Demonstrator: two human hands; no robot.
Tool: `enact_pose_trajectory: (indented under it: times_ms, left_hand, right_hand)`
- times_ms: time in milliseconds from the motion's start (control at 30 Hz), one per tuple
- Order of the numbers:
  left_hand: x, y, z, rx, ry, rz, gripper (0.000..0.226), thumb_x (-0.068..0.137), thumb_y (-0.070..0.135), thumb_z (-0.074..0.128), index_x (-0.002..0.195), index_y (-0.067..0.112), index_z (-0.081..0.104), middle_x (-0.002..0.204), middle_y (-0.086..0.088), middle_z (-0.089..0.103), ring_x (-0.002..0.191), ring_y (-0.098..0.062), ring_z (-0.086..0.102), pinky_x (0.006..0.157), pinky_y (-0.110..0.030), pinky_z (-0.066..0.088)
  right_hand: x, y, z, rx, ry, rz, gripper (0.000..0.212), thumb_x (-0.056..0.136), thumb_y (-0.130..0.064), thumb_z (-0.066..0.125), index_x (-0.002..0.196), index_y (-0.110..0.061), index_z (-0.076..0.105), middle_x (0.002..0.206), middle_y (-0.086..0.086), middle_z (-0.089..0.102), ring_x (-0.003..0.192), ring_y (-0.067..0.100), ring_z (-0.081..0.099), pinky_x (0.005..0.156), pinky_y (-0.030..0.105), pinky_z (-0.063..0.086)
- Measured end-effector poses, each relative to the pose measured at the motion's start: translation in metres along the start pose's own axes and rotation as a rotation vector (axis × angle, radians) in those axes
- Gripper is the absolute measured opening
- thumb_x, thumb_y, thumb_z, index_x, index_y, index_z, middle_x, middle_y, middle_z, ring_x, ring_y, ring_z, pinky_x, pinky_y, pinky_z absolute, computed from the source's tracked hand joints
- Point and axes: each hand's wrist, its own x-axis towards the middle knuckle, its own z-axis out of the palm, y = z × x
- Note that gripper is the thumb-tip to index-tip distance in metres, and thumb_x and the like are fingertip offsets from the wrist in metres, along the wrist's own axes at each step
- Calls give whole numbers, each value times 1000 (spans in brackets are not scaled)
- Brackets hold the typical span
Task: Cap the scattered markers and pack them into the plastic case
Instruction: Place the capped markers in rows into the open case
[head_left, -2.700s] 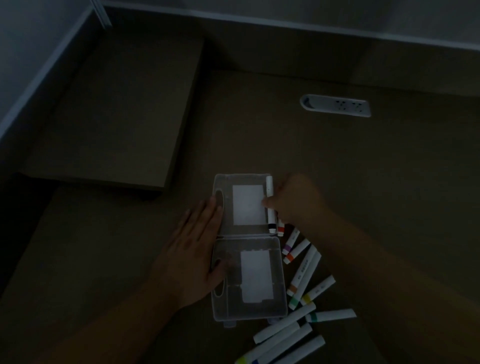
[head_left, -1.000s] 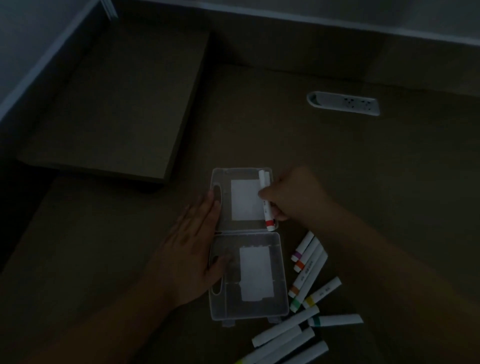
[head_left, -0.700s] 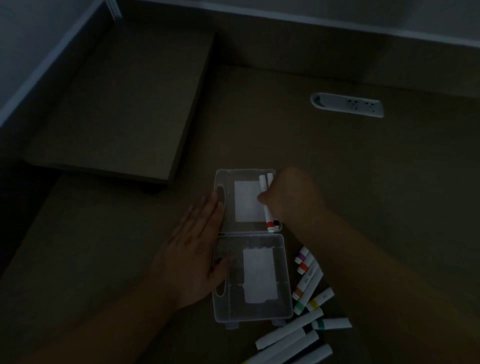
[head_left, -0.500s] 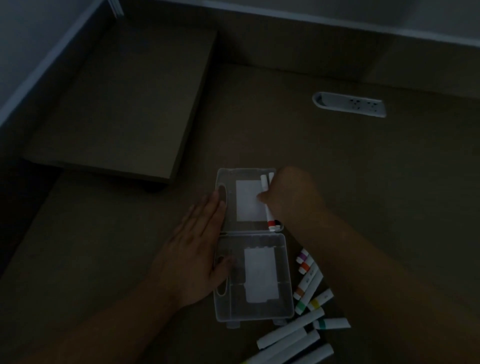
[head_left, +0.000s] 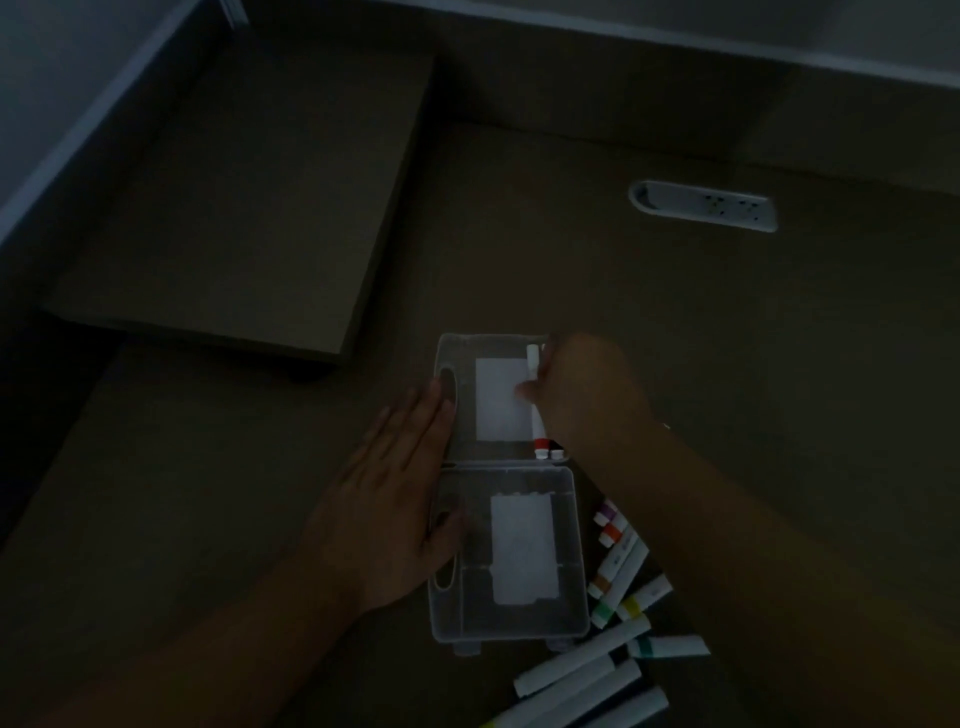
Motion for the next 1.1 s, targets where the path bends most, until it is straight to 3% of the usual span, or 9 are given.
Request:
enact_pose_trajectory:
  times_ms: [267, 400, 500, 567, 667, 833, 967, 1100]
  left_hand:
    - [0, 1, -2, -54, -9, -20, 93, 91, 69, 36, 154, 23, -15, 161, 6, -23, 146, -5, -22, 122, -34, -3]
    - [1, 0, 0, -52, -15, -13, 92, 90, 71, 32, 154, 25, -17, 160, 7, -25, 146, -5, -23, 121, -31, -6]
    - [0, 0, 1, -61, -20, -15, 92, 89, 72, 30, 154, 25, -16, 160, 8, -25, 146, -4, -23, 121, -32, -6]
    - [0, -1, 1, -54, -28, -10, 92, 89, 72, 28, 154, 23, -15, 160, 7, -24, 147, -6, -21, 122, -35, -3]
    - [1, -2, 3, -29, -32, -9, 91, 89, 73, 25, 155, 21, -10, 162, 4, -19, 149, -9, -14, 122, -35, 0]
    - [0, -1, 2, -10, -36, -3, 92, 90, 72, 29, 156, 20, -8, 162, 5, -19, 149, -8, -13, 121, -29, -6]
    - [1, -2, 2, -34, -54, -17, 93, 90, 71, 31, 155, 22, -12, 161, 7, -23, 149, -9, -15, 122, -36, 1]
    - [1, -2, 3, -31, -62, -19, 92, 90, 70, 31, 155, 22, -11, 161, 6, -22, 149, -9, -15, 123, -37, 1]
  right_hand:
    - [0, -2, -4, 58, -122, 48, 24, 87, -39, 67, 104, -23, 61, 86, -3, 58, 78, 10, 58, 74, 31, 50]
    - [-20, 22, -39, 294, -76, 115, 10, 92, -34, 63, 86, -29, 57, 88, -3, 60, 81, 11, 62, 73, 31, 52]
    - [-34, 56, -66, 322, -31, 210, 5, 94, -29, 62, 91, -25, 59, 90, 1, 62, 80, 14, 64, 69, 32, 54]
    - [-44, 77, -76, 323, -39, 288, 7, 93, -28, 63, 91, -22, 60, 89, 4, 63, 74, 14, 63, 57, 26, 48]
    - [-57, 95, -74, 281, -139, 363, 11, 92, -28, 65, 88, -20, 59, 87, 5, 62, 71, 13, 62, 52, 23, 43]
    - [-69, 96, -54, 253, -278, 402, 18, 87, -33, 71, 81, -18, 64, 80, 2, 66, 71, 11, 63, 54, 23, 43]
    - [-61, 92, -41, 237, -265, 427, 22, 84, -40, 73, 85, -19, 64, 82, 2, 67, 74, 12, 64, 58, 26, 45]
    - [-51, 85, -41, 324, -202, 485, 20, 86, -32, 72, 92, -15, 64, 86, 5, 67, 76, 16, 65, 59, 29, 50]
